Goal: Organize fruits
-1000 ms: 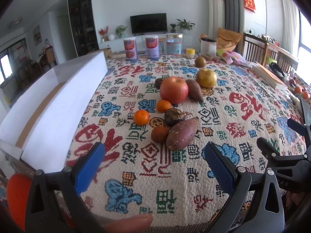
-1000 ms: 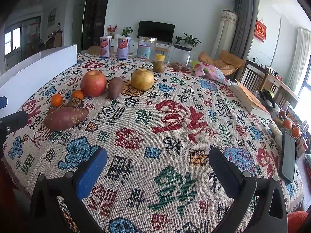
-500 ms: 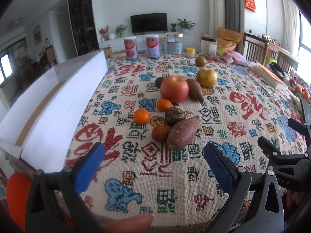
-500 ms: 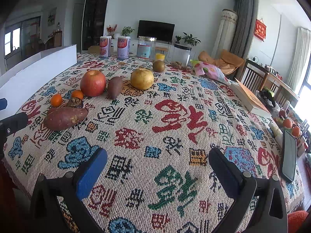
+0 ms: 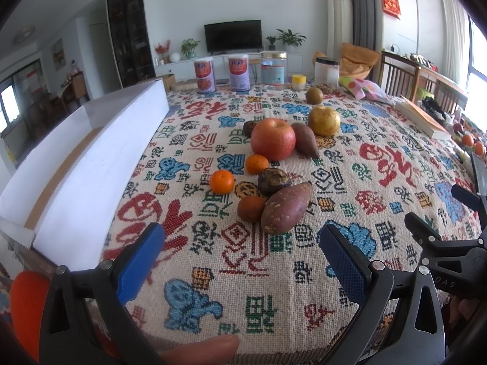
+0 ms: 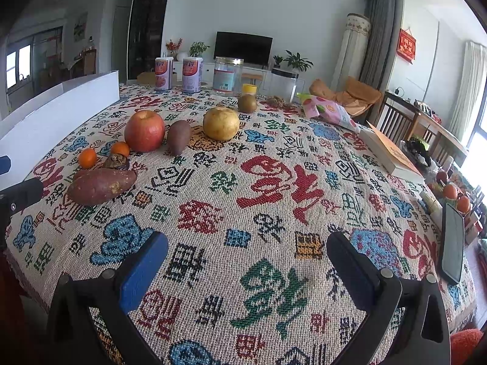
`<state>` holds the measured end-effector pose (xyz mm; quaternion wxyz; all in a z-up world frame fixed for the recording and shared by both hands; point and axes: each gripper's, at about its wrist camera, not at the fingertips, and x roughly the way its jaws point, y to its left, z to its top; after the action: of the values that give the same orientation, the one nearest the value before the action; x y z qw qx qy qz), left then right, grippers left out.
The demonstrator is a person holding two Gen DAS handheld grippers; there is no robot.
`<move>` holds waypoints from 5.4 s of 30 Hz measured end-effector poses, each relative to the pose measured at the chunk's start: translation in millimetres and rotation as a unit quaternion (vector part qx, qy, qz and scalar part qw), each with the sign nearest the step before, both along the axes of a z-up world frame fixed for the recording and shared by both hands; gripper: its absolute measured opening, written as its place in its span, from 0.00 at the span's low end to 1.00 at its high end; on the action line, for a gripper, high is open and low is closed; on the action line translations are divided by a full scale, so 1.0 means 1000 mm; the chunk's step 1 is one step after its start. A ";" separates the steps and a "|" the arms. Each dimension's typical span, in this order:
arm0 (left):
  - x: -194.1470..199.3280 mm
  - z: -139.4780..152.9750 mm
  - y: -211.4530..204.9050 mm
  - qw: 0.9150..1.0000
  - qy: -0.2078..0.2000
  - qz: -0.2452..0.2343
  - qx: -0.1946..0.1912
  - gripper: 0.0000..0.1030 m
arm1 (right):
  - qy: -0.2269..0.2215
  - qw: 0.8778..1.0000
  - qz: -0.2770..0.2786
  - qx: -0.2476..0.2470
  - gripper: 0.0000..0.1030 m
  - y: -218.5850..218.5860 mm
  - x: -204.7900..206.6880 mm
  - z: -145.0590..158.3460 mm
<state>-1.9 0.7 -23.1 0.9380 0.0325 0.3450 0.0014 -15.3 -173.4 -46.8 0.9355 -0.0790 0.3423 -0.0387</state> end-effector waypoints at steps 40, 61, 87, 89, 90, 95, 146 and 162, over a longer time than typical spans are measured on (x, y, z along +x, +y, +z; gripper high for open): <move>0.048 -0.061 0.044 0.991 0.125 0.044 -0.024 0.99 | 0.078 0.994 -0.064 0.032 1.00 -0.071 0.068 0.024; 0.047 -0.064 0.050 0.991 0.119 0.043 -0.035 1.00 | 0.112 0.980 -0.140 0.088 1.00 -0.126 0.087 -0.040; 0.049 -0.065 0.049 0.990 0.129 0.038 -0.034 1.00 | 0.111 0.980 -0.139 0.088 1.00 -0.126 0.087 -0.040; 0.048 -0.065 0.049 0.991 0.128 0.038 -0.034 1.00 | 0.111 0.980 -0.139 0.088 1.00 -0.126 0.087 -0.040; 0.048 -0.065 0.049 0.991 0.126 0.037 -0.034 1.00 | 0.111 0.980 -0.139 0.088 1.00 -0.126 0.087 -0.040; 0.045 -0.065 0.049 0.992 0.118 0.037 -0.034 1.00 | 0.111 0.980 -0.139 0.088 1.00 -0.126 0.087 -0.040; 0.045 -0.060 0.057 0.993 0.112 -0.007 -0.049 0.99 | 0.111 0.980 -0.137 0.088 1.00 -0.126 0.086 -0.040; 0.071 -0.034 -0.014 0.989 0.091 -0.115 -0.029 0.98 | 0.110 0.980 -0.137 0.088 1.00 -0.126 0.086 -0.040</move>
<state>69.5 -13.7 -57.0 0.8970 0.0450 0.4231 -0.1198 70.8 -299.6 -87.0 0.8811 0.0478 0.4532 -0.1269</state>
